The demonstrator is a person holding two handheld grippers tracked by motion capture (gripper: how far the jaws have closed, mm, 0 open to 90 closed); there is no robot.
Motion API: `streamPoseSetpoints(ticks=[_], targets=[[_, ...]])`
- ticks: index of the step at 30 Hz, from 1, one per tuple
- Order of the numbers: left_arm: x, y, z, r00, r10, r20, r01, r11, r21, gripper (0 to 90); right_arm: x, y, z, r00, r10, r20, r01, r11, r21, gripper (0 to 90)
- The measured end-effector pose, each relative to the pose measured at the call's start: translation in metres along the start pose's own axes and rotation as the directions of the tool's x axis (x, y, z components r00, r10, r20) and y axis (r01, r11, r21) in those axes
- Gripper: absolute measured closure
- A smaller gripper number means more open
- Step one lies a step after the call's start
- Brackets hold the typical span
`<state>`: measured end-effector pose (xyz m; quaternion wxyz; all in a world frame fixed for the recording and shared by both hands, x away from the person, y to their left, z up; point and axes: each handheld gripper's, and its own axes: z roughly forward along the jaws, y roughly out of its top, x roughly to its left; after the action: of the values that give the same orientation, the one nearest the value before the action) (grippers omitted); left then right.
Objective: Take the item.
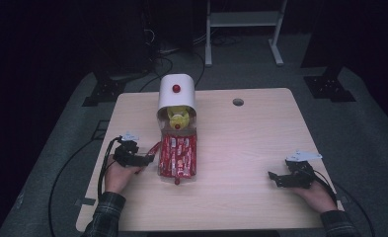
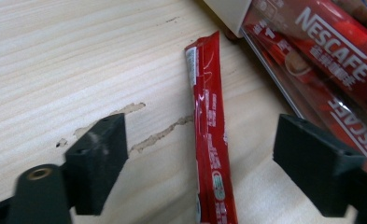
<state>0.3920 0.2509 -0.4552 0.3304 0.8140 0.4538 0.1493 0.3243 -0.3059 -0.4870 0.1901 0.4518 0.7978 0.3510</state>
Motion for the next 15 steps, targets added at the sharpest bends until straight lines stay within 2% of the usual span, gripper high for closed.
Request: streamPoseSetpoints(ticks=[1, 5, 8, 15], targets=[[-0.002, -0.001, 0.000, 0.9999, 0.002, -0.013, -0.002, 1.0000, 0.001, 10.8, 0.000, 0.000, 0.000, 1.0000, 0.000, 0.000, 0.000, 1.000, 0.000, 11.4], [-0.003, -0.004, -0.002, 0.9995, 0.011, -0.029, -0.011, 0.9999, -0.002, 1.7, 0.000, 0.000, 0.000, 1.0000, 0.000, 0.000, 0.000, 1.000, 0.000, 11.4], [-0.003, -0.006, -0.004, 0.9998, 0.003, -0.020, -0.003, 1.0000, -0.009, 0.0, 0.000, 0.000, 0.000, 1.0000, 0.000, 0.000, 0.000, 1.000, 0.000, 11.4], [-0.010, -0.012, -0.014, 0.9996, 0.025, -0.015, -0.025, 0.9997, -0.005, 0.0, 0.000, 0.000, 0.000, 1.0000, -0.001, 0.000, 0.001, 1.000, 0.000, 11.4]])
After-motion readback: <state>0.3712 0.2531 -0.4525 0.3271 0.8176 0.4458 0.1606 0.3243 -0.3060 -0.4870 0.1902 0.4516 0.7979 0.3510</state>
